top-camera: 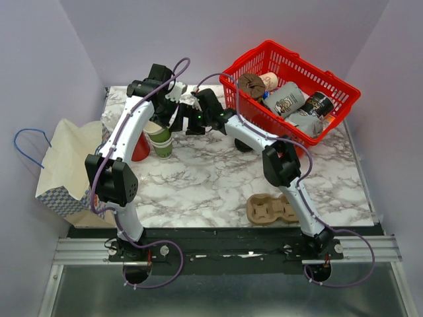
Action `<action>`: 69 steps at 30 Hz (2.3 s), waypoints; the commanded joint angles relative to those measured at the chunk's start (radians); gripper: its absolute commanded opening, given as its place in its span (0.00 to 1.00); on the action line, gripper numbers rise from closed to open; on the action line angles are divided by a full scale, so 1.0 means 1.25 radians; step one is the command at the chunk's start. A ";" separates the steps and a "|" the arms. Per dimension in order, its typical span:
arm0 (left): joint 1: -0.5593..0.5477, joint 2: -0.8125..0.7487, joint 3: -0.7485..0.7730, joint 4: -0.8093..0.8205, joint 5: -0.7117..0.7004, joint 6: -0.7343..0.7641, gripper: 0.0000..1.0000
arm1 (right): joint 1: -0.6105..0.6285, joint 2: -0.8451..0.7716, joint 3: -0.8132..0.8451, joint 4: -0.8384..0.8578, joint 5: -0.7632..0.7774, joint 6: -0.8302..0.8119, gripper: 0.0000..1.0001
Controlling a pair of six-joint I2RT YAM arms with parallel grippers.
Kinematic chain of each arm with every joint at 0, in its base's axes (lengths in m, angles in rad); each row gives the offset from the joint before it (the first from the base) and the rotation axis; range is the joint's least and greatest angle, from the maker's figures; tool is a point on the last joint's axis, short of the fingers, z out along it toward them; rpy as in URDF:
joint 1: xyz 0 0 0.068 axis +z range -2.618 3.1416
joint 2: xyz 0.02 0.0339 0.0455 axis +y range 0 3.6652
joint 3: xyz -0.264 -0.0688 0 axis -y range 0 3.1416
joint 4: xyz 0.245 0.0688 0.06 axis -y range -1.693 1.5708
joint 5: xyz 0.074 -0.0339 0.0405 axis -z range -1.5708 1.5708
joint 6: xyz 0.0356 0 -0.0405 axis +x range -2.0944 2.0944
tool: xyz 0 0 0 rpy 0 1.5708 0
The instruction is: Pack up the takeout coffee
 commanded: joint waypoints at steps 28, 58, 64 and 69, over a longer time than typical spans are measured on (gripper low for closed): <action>-0.204 -0.222 0.060 0.019 -0.153 0.134 0.00 | -0.146 -0.461 -0.339 0.025 -0.128 -0.154 1.00; -0.494 -0.293 -0.595 0.296 -0.098 0.091 0.00 | -0.231 -0.873 -0.665 -0.068 0.011 -0.489 1.00; -0.498 -0.314 -0.583 0.251 -0.063 0.078 0.24 | -0.232 -0.867 -0.656 -0.073 0.016 -0.495 1.00; -0.498 -0.340 -0.488 0.209 -0.023 0.080 0.40 | -0.232 -0.850 -0.631 -0.087 0.015 -0.501 1.00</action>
